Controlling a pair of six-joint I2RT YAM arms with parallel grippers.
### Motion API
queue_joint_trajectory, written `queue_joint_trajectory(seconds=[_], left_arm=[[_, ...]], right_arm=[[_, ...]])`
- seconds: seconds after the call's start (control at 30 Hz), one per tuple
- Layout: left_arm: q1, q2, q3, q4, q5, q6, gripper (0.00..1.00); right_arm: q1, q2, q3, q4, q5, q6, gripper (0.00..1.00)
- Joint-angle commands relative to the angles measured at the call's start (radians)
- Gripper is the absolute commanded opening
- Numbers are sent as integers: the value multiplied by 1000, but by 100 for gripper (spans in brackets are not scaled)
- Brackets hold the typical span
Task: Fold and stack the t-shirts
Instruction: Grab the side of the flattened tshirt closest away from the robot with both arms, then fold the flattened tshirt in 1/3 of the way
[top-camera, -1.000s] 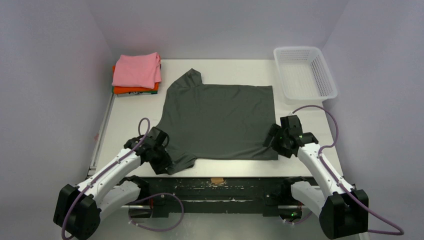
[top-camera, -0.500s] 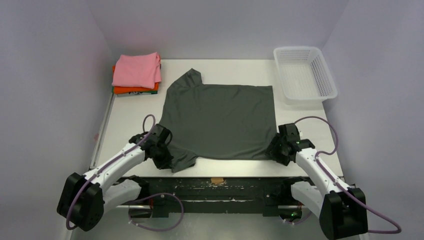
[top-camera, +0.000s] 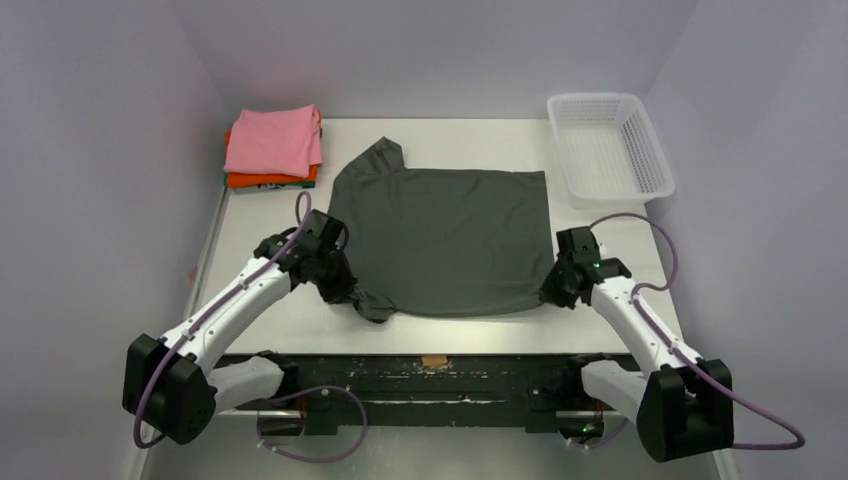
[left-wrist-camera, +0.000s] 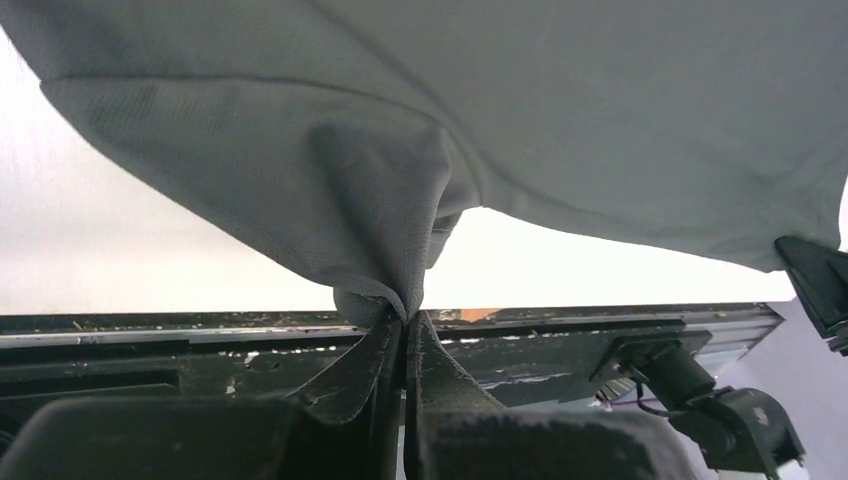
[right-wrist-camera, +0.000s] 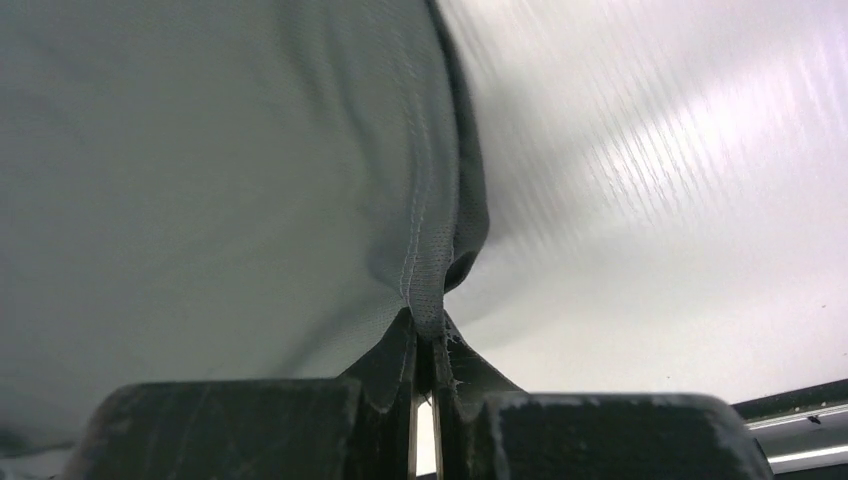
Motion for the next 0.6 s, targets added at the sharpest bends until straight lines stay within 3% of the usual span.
queue_joint_trajectory(seconds=[0.0,0.13,0.27,0.5,0.53,0.57], left_arm=[[62,69,148,-15,28,51,0],[169,188,301,-26,57,78,0],[208,312,442,8,18,98,0],[261,750,862,-78,-73,152,0],[266,803,926,-98,-131,150,6],[277,853,1002,-128,-148,154,26]], right_arm=[[-2,26,201,-87,26,-82,1],[-11,213,446,-183,13,-191,3],[-35,408,598,-154,-71,-231,3],[-128,689,828,-40,-106,-243,9],[-141,717,849,-23,-108,-236,12],[-149,736,868,22,-114,-237,27]])
